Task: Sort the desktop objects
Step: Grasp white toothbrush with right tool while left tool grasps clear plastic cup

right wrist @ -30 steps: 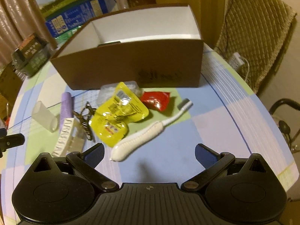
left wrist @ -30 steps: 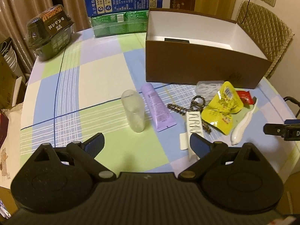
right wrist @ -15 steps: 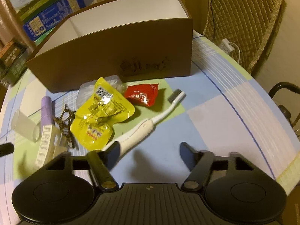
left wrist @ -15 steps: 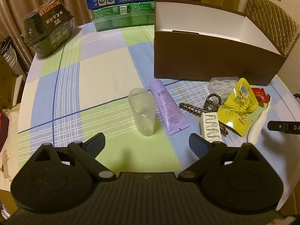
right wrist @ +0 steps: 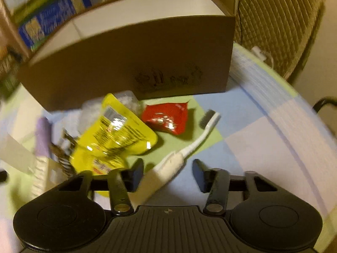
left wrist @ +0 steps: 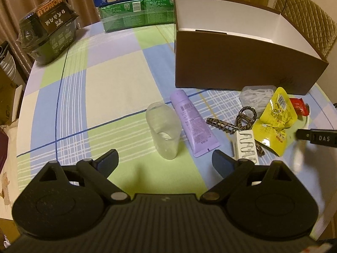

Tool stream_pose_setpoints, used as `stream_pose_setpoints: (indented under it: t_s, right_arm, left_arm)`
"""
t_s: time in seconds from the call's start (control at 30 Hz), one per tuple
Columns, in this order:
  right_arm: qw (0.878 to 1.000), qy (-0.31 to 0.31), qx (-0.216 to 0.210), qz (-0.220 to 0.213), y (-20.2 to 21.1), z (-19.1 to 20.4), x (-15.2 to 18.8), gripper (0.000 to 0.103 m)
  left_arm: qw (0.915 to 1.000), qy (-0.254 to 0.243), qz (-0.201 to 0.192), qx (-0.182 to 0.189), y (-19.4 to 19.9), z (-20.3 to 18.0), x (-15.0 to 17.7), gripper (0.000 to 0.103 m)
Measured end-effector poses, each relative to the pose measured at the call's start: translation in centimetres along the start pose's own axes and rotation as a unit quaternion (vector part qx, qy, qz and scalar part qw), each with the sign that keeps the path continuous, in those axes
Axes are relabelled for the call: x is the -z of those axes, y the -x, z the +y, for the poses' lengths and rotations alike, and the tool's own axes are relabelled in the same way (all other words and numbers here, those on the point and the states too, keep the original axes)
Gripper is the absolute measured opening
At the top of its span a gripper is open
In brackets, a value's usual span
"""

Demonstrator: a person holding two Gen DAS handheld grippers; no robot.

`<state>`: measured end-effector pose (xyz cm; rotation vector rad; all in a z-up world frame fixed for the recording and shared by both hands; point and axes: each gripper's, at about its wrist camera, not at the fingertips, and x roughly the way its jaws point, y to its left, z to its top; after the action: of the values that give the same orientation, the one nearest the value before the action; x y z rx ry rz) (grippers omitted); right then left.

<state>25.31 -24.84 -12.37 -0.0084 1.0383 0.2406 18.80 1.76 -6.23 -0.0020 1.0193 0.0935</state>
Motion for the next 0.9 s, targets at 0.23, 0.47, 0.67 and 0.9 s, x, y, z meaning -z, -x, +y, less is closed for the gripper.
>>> stream_pose_setpoints:
  t_s: [0.23, 0.47, 0.67, 0.9]
  right_arm:
    - [0.998, 0.045, 0.029, 0.013, 0.1, -1.0, 0.2, 0.02]
    - [0.998, 0.05, 0.039, -0.003, 0.7, -3.7, 0.9, 0.019]
    - [0.998, 0.045, 0.047, -0.005, 0.9, -4.7, 0.9, 0.02]
    - [0.998, 0.041, 0.043, -0.009, 1.1, -5.0, 1.3, 0.02]
  left_arm:
    - [1.0, 0.0, 0.003, 0.0, -0.6, 0.4, 0.1, 0.093]
    - [0.9998, -0.015, -0.009, 0.003, -1.4, 0.1, -0.1, 0.084]
    - [0.9988, -0.039, -0.029, -0.008, -3.1, -0.8, -0.9, 0.075]
    - [0.9965, -0.073, -0.037, -0.013, -4.4, -1.1, -1.5, 0.035]
